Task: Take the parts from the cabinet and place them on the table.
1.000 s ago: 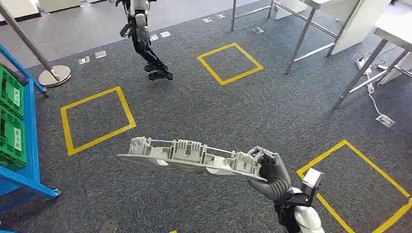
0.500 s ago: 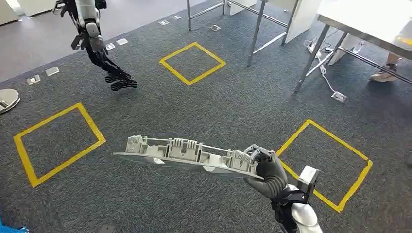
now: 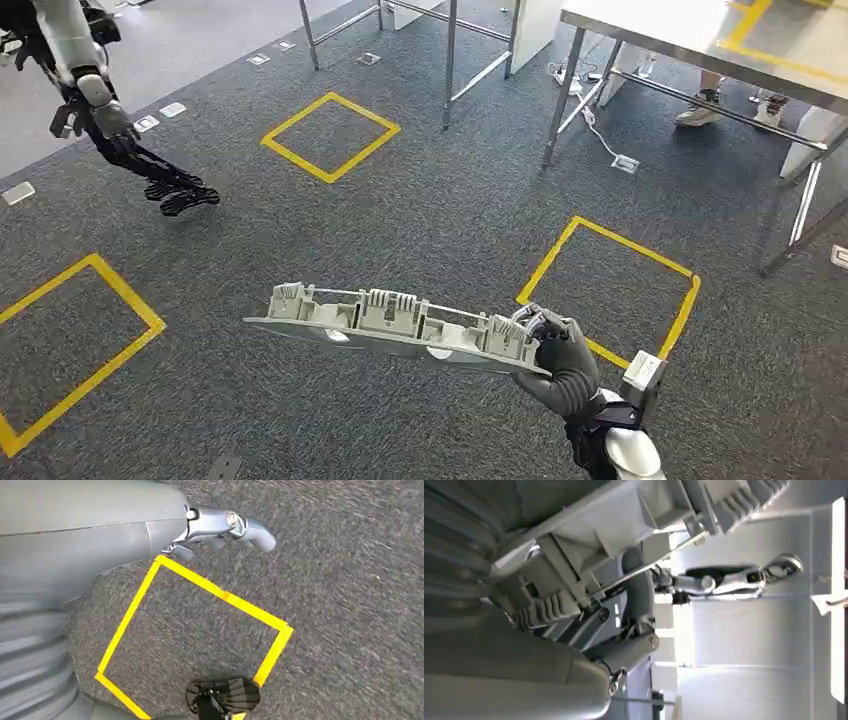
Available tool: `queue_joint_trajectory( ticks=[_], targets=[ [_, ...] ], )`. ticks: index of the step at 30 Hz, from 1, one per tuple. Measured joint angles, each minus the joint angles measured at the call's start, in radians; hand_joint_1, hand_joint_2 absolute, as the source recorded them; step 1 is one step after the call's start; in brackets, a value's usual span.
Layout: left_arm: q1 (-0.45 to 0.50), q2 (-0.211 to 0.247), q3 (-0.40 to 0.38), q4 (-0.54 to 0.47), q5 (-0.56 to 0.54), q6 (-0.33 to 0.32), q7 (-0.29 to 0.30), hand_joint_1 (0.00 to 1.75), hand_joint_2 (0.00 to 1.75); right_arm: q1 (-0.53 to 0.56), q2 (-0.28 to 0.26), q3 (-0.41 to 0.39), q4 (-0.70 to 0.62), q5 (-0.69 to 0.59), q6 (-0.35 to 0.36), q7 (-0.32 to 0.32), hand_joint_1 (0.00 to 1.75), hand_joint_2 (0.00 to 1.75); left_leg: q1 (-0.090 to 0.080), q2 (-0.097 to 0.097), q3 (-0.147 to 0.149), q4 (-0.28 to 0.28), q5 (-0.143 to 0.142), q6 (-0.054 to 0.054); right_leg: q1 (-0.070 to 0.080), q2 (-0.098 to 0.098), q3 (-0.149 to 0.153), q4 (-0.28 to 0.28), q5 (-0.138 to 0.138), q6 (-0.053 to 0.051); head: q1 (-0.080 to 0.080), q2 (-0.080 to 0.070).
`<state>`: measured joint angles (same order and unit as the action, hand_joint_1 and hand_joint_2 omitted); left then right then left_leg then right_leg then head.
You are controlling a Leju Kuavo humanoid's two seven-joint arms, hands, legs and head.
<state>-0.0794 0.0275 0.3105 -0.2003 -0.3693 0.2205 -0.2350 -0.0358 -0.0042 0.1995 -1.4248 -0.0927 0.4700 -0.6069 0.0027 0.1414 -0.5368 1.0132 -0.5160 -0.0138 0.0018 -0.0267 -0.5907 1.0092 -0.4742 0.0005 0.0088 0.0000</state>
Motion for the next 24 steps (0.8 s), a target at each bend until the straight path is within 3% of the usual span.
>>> queue_joint_trajectory(
  ticks=[1, 2, 3, 5, 6, 7, 9, 10, 11, 12, 15, 16, 17, 18, 20, 21, 22, 23, 24],
  targets=[
    [-0.003, 0.0, 0.0, -0.001, 0.001, 0.0, -0.003, 0.0, 1.75, 0.001, 0.0, 0.0, 0.0, 0.001, 0.0, 0.0, 1.75, 1.75, 0.007, -0.035, -0.003, 0.012, -0.012, -0.007, -0.007, 0.008, 0.006, -0.006, 0.005, -0.005, -0.002, 0.0],
    [-0.004, -0.001, 0.0, -0.001, 0.001, 0.0, -0.005, 0.0, 1.75, -0.003, 0.0, 0.0, 0.001, 0.002, 0.0, 0.001, 1.75, 1.75, 0.008, -0.086, -0.022, 0.054, -0.043, -0.01, -0.01, 0.017, 0.005, -0.007, 0.006, -0.008, -0.005, 0.0],
    [-0.003, -0.001, 0.001, 0.0, 0.001, 0.0, -0.006, 0.0, 1.75, -0.007, 0.001, 0.0, 0.001, 0.002, 0.0, 0.001, 1.75, 1.75, 0.01, -0.116, -0.054, 0.127, -0.083, -0.014, -0.011, 0.026, 0.004, -0.006, 0.007, -0.011, -0.011, 0.0],
    [0.005, 0.0, 0.003, 0.001, 0.001, 0.0, -0.005, 0.0, 1.75, -0.007, 0.002, 0.0, 0.002, 0.005, 0.0, 0.001, 1.75, 1.75, 0.01, -0.136, -0.131, 0.29, -0.148, -0.018, -0.011, 0.053, 0.002, -0.005, 0.008, -0.012, -0.017, 0.0],
    [0.009, 0.0, 0.004, 0.002, 0.001, 0.0, -0.005, 0.0, 1.75, -0.006, 0.002, 0.0, 0.003, 0.008, 0.0, 0.001, 1.75, 1.75, 0.01, -0.136, -0.145, 0.315, -0.145, -0.019, -0.011, 0.067, 0.002, -0.004, 0.008, -0.011, -0.017, 0.0],
    [0.01, -0.001, 0.005, 0.002, 0.001, 0.0, -0.005, 0.0, 1.75, -0.005, 0.002, 0.0, 0.004, 0.01, 0.0, 0.003, 1.75, 1.75, 0.011, -0.137, -0.137, 0.294, -0.12, -0.019, -0.011, 0.082, 0.002, -0.003, 0.009, -0.011, -0.018, 0.0],
    [0.007, -0.001, 0.01, 0.002, 0.0, 0.0, -0.006, 0.0, 1.75, -0.005, 0.002, 0.0, 0.006, 0.011, 0.0, 0.004, 1.75, 1.75, 0.016, -0.149, -0.072, 0.148, -0.029, -0.02, -0.013, 0.11, 0.002, 0.001, 0.01, -0.005, -0.019, 0.0],
    [0.007, 0.0, 0.011, 0.002, -0.001, 0.0, -0.006, 0.0, 1.75, -0.007, 0.002, 0.0, 0.006, 0.011, 0.0, 0.003, 1.75, 1.75, 0.022, -0.189, -0.031, 0.061, 0.01, -0.022, -0.015, 0.122, 0.001, 0.004, 0.008, 0.001, -0.019, 0.0],
    [0.007, 0.0, 0.011, 0.003, -0.002, 0.0, -0.006, 0.0, 1.75, -0.009, 0.002, -0.001, 0.006, 0.011, 0.0, 0.003, 1.75, 1.75, 0.031, -0.259, -0.019, 0.026, -0.003, -0.019, -0.012, 0.135, -0.007, 0.01, 0.008, 0.011, -0.022, 0.0],
    [0.008, -0.001, 0.011, 0.002, -0.003, 0.0, -0.008, 0.0, 1.75, -0.015, 0.002, -0.001, 0.006, 0.012, 0.0, 0.003, 1.75, 1.75, 0.03, -0.257, -0.017, 0.018, -0.003, -0.013, -0.012, 0.15, -0.016, 0.014, 0.01, 0.017, -0.019, 0.0],
    [0.01, -0.002, 0.011, 0.002, -0.007, 0.0, -0.008, 0.0, 1.75, -0.014, 0.002, -0.001, 0.006, 0.013, 0.001, 0.003, 1.75, 1.75, 0.021, -0.215, -0.017, 0.019, 0.002, 0.012, -0.021, 0.191, -0.028, 0.003, 0.025, 0.043, -0.016, 0.0],
    [0.007, -0.005, 0.011, 0.002, -0.009, 0.0, -0.009, 0.0, 1.75, -0.014, 0.001, -0.002, 0.006, 0.014, 0.001, 0.003, 1.75, 1.75, 0.027, -0.198, -0.017, 0.012, 0.007, 0.021, -0.023, 0.186, -0.03, 0.006, 0.024, 0.046, -0.016, 0.0],
    [0.004, -0.002, 0.011, 0.001, -0.01, -0.001, -0.01, 0.0, 1.75, -0.016, 0.001, -0.002, 0.006, 0.015, 0.001, 0.003, 1.75, 1.75, 0.024, -0.187, -0.017, 0.009, 0.009, 0.026, -0.013, 0.111, -0.043, 0.037, 0.001, 0.048, -0.012, 0.0],
    [0.006, -0.002, 0.012, 0.001, -0.011, -0.002, -0.012, 0.0, 1.75, -0.02, 0.001, -0.002, 0.006, 0.016, 0.001, 0.003, 1.75, 1.75, 0.02, -0.169, -0.017, 0.009, 0.009, 0.033, -0.012, 0.069, -0.074, 0.102, -0.039, 0.05, 0.003, 0.0],
    [0.01, -0.002, 0.013, 0.002, -0.013, -0.002, -0.011, 0.0, 1.75, -0.022, 0.001, -0.002, 0.008, 0.016, 0.001, 0.002, 1.75, 1.75, 0.013, -0.135, -0.017, 0.009, 0.007, 0.037, -0.013, 0.044, -0.142, 0.251, -0.107, 0.051, 0.003, 0.0],
    [0.011, -0.001, 0.015, 0.002, -0.014, -0.002, -0.01, 0.0, 1.75, -0.021, 0.001, -0.002, 0.011, 0.016, 0.001, 0.002, 1.75, 1.75, 0.011, -0.118, -0.018, 0.01, 0.006, 0.039, -0.013, 0.041, -0.164, 0.301, -0.122, 0.051, 0.004, 0.0],
    [0.011, -0.001, 0.015, 0.002, -0.015, -0.002, -0.008, 0.0, 1.75, -0.019, 0.001, -0.002, 0.013, 0.017, 0.001, 0.003, 1.75, 1.75, 0.01, -0.103, -0.018, 0.01, 0.005, 0.04, -0.013, 0.04, -0.163, 0.304, -0.114, 0.049, 0.004, 0.0],
    [0.009, -0.001, 0.015, 0.002, -0.017, -0.002, -0.008, 0.0, 1.75, -0.017, 0.001, -0.002, 0.013, 0.017, 0.001, 0.003, 1.75, 1.75, 0.009, -0.09, -0.017, 0.01, 0.004, 0.04, -0.012, 0.038, -0.142, 0.267, -0.089, 0.047, 0.005, 0.0],
    [0.007, -0.001, 0.015, 0.002, -0.021, -0.002, -0.008, 0.0, 1.75, -0.015, 0.001, -0.002, 0.013, 0.018, 0.001, 0.004, 1.75, 1.75, 0.008, -0.076, -0.015, 0.01, 0.002, 0.04, -0.01, 0.028, -0.096, 0.186, -0.049, 0.041, 0.005, 0.0]
  ],
)
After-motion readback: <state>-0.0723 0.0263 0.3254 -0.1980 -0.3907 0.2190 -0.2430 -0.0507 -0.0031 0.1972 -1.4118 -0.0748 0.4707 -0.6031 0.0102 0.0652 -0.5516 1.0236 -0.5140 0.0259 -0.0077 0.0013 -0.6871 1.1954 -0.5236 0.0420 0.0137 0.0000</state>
